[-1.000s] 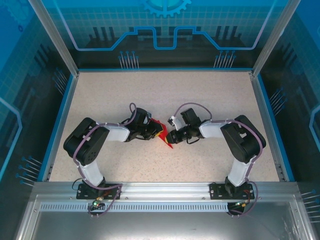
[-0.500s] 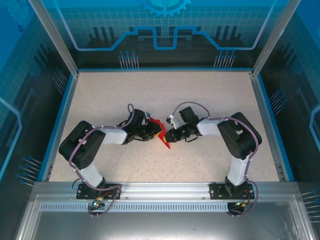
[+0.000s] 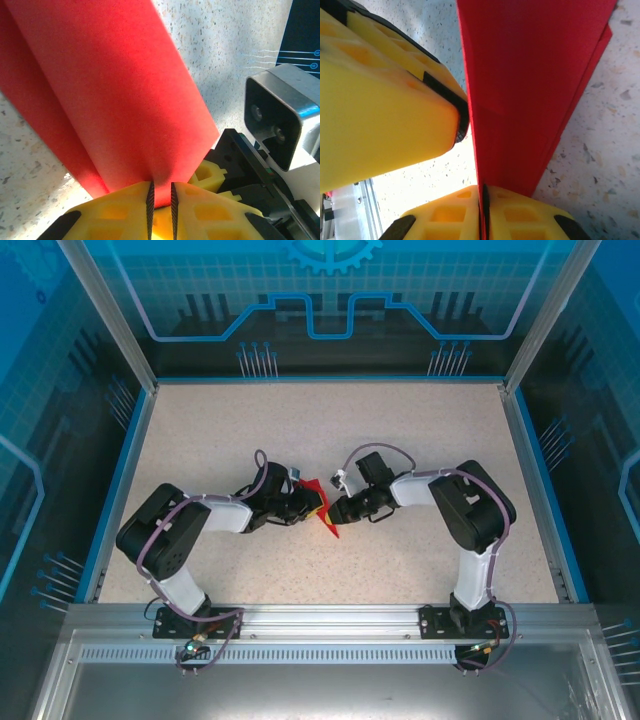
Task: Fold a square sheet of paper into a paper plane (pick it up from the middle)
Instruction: Fold the wing for the fifth time at the center of the table.
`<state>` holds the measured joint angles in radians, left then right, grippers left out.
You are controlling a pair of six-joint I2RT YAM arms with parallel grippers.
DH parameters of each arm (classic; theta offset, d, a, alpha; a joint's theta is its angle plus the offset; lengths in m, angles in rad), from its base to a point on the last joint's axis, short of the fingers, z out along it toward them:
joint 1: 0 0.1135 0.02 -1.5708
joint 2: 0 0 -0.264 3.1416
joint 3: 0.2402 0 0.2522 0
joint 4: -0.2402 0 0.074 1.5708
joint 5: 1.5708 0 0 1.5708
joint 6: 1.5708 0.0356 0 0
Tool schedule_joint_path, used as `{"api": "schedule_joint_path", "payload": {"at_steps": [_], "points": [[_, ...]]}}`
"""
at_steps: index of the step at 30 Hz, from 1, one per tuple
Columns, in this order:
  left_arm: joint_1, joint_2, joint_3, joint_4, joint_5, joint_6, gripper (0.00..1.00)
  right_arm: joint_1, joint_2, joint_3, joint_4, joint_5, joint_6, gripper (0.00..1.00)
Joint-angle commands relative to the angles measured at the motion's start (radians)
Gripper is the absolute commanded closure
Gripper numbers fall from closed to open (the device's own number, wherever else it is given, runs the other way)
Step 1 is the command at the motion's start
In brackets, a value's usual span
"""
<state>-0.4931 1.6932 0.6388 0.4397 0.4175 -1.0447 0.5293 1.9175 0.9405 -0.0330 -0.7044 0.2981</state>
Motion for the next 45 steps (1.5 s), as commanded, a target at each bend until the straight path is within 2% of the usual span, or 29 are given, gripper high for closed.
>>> {"api": "schedule_joint_path", "payload": {"at_steps": [1,29,36,45], "points": [[-0.005,0.012,0.004,0.024,0.021,0.023,0.81,-0.008,0.03,0.029,-0.057,-0.024,-0.003,0.88],[-0.01,0.094,0.033,-0.01,0.001,0.041,0.82,0.003,0.068,0.086,-0.168,0.004,-0.023,0.86],[-0.009,0.102,0.018,0.004,-0.009,0.029,0.82,0.0,0.01,0.086,-0.163,-0.035,0.031,0.81],[-0.01,0.114,0.028,-0.021,-0.023,0.025,0.82,0.0,-0.017,0.075,-0.225,0.009,0.025,0.8]]}}
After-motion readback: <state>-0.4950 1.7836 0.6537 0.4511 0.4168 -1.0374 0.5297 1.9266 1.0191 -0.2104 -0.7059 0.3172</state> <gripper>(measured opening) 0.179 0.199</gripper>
